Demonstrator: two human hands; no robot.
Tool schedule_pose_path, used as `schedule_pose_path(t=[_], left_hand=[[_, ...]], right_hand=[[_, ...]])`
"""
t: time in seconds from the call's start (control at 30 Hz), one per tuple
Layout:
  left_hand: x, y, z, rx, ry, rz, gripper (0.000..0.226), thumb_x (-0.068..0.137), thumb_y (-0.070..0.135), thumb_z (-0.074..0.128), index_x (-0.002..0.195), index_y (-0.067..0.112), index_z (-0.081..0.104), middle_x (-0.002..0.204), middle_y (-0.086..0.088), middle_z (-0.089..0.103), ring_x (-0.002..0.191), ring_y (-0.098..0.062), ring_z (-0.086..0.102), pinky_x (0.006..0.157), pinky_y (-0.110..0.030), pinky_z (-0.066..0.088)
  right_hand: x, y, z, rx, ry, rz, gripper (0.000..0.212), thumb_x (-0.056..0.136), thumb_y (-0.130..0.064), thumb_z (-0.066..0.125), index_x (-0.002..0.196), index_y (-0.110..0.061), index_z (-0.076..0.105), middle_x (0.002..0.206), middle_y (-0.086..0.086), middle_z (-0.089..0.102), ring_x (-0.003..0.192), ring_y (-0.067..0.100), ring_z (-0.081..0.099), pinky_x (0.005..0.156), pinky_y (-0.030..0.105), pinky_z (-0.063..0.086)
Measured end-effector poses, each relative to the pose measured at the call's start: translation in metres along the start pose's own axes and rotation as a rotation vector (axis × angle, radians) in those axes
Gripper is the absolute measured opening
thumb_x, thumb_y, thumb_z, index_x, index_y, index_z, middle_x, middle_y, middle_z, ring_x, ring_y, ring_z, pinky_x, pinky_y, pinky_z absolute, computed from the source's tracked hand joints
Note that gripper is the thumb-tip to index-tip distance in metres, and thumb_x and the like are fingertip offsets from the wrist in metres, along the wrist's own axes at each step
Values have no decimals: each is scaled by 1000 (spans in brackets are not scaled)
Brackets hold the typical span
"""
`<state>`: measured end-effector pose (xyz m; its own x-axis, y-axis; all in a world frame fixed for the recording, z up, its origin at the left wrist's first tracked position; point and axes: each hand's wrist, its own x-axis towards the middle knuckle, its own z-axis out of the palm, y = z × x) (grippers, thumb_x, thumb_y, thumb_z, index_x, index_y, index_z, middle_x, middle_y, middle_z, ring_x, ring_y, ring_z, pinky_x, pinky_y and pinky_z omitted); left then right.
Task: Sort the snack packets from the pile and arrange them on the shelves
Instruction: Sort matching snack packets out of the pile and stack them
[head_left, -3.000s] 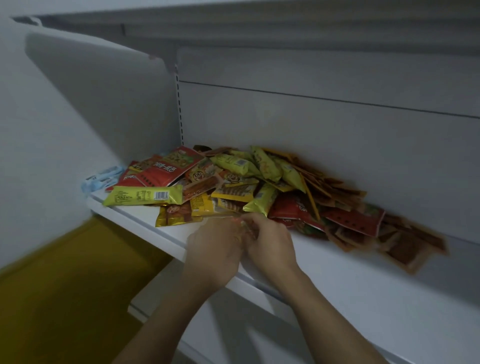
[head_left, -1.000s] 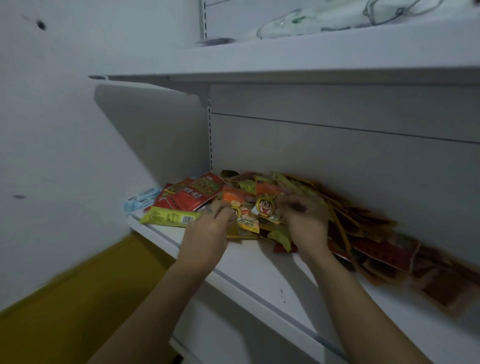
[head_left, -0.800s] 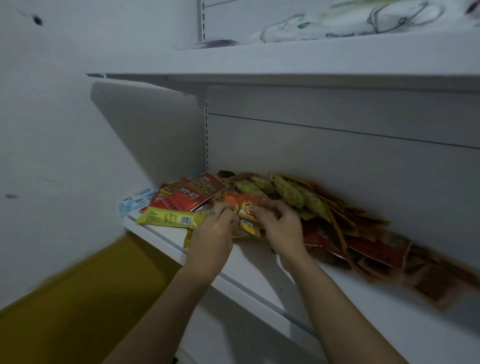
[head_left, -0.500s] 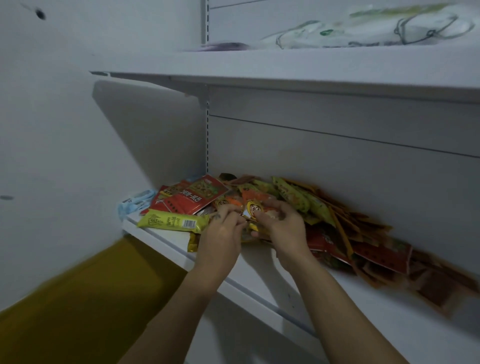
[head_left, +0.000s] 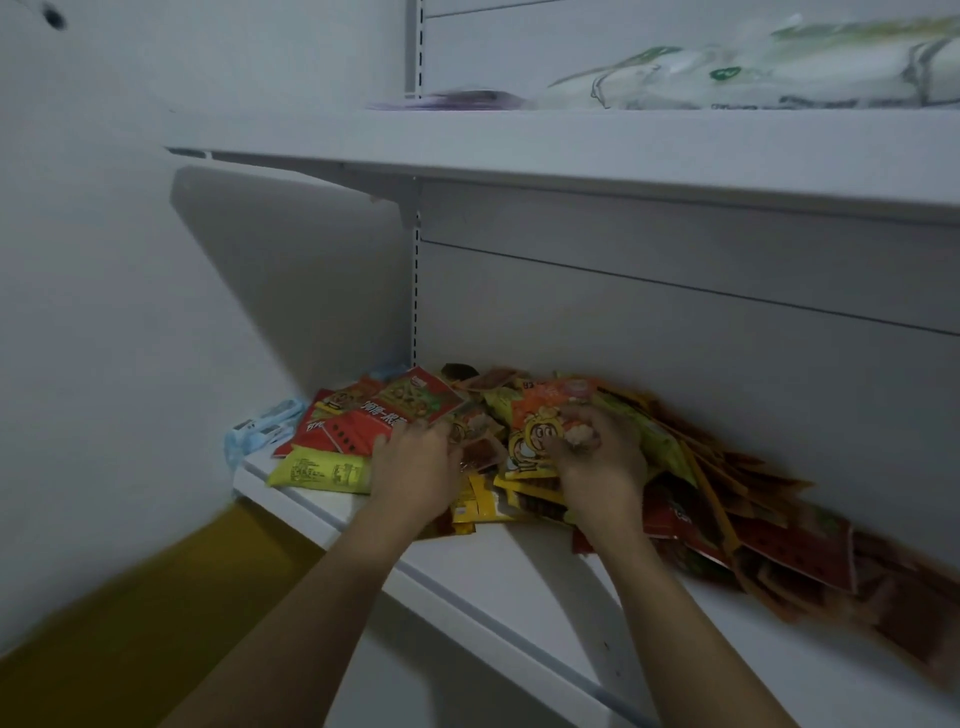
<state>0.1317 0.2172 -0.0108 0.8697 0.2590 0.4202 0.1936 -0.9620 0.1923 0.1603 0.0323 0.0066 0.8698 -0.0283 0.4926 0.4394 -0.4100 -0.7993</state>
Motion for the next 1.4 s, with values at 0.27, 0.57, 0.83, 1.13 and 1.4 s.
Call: schedule_pose_path(t=[0.27,0.57,0.83,1.13,1.4], left_hand=[[35,16,16,144,-314,-92,41,95,32,45,135,28,50,131,-10,56,126,-32,41,102,-47,27],[45,22,36,-409,-93,-246,21,85,13,57,103,14,67,100,-8,69,97,-32,64,84,-40,49],[46,47,4,-740,192,-165,28,90,-7,60,116,-3,68,105,-17,68,60,0,49,52,-1,40],[25,47,-27,-1071,118,-244,27,90,-12,57,101,10,68,112,-6,62,59,4,66,46,-12,48],[-10,38,-36,-1455,-29,-260,73,83,-20,60,134,31,48,108,-10,66,90,-15,71,64,-25,57]], right_hand=[[7,3,18,-266,-130,-58,33,93,-34,63,126,-30,60,144,-10,39,125,10,44,76,20,34],[7,19,18,-166,-80,-49,34,91,-29,68,124,-23,63,140,-4,43,121,13,45,79,16,30],[8,21,18,-103,-75,2,34,92,-27,67,125,-23,62,142,-2,40,125,15,45,85,16,32],[8,15,7,124,43,14,30,89,-21,71,116,-32,64,132,-6,46,109,-1,46,80,2,37],[3,2,-5,342,-25,-71,34,82,-11,77,103,-35,65,114,-15,58,100,-11,53,75,3,42]])
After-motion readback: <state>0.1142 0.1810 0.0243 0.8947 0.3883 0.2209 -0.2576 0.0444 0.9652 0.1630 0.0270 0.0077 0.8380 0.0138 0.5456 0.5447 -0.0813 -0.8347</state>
